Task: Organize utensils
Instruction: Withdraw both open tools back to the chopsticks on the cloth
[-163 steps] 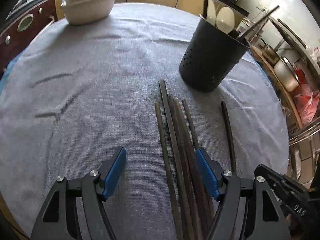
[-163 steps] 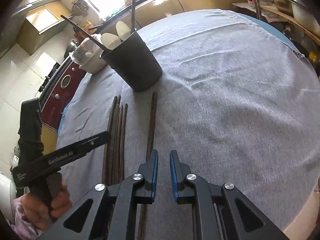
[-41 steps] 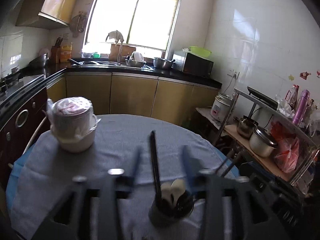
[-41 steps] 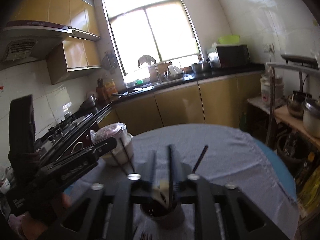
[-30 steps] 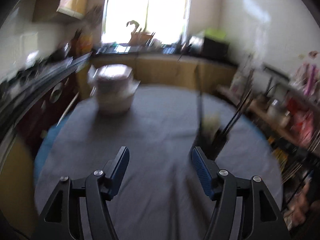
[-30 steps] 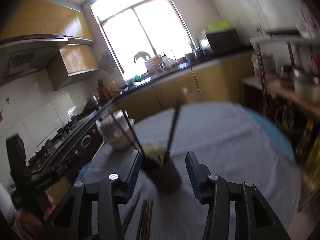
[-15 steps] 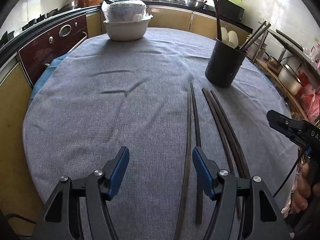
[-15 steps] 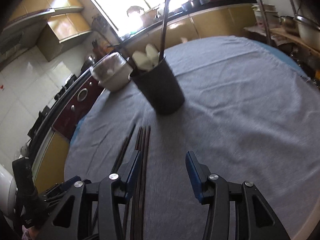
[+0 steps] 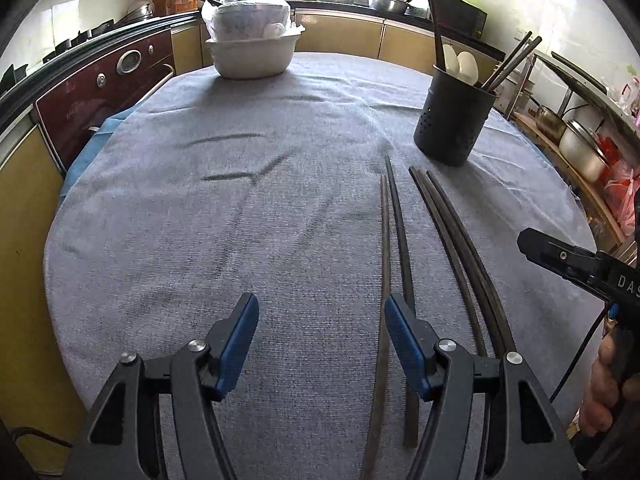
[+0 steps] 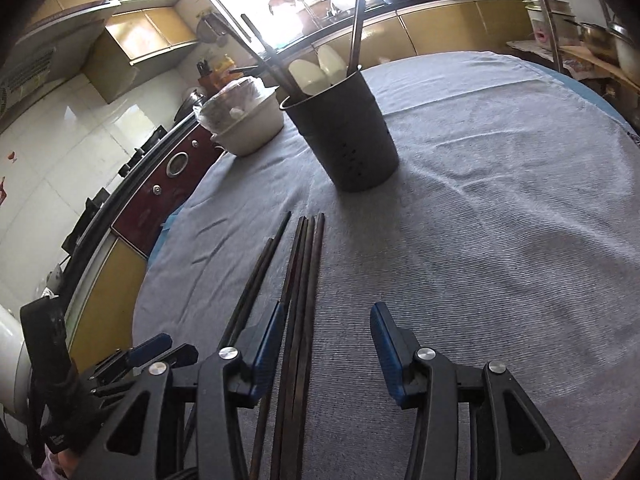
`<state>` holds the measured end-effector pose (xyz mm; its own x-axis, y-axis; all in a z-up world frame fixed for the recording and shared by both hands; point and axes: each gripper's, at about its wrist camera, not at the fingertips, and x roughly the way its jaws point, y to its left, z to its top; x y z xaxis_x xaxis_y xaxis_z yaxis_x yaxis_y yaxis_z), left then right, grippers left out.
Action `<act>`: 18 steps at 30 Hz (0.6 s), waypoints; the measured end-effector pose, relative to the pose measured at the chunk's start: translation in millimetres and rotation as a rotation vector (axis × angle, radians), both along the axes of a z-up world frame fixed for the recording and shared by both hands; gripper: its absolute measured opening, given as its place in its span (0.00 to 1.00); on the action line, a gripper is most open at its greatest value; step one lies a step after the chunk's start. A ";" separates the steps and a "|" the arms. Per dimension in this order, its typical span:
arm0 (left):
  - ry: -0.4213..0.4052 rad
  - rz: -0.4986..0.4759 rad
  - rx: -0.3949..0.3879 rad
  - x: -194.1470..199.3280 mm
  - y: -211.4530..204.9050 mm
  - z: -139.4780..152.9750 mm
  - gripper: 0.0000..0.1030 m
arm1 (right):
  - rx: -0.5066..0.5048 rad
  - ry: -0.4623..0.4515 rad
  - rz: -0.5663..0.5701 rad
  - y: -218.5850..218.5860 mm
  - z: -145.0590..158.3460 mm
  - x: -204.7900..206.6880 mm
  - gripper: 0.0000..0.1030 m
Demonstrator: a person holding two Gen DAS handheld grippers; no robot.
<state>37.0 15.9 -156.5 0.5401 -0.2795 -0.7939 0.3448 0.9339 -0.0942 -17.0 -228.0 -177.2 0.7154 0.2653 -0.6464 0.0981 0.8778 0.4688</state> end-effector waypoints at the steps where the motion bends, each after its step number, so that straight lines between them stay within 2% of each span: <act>1: -0.003 0.002 0.004 0.7 -0.1 0.1 0.64 | -0.002 -0.002 0.001 0.7 0.1 0.8 0.46; 18: -0.023 -0.008 0.041 -1.1 -3.7 -1.6 0.64 | -0.015 -0.001 0.022 10.2 1.1 3.6 0.46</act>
<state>35.9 12.2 -158.1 0.5565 -0.2517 -0.7918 0.3541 0.9340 -0.0481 -13.4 -217.8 -176.1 0.7101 0.2711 -0.6499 0.0787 0.8866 0.4558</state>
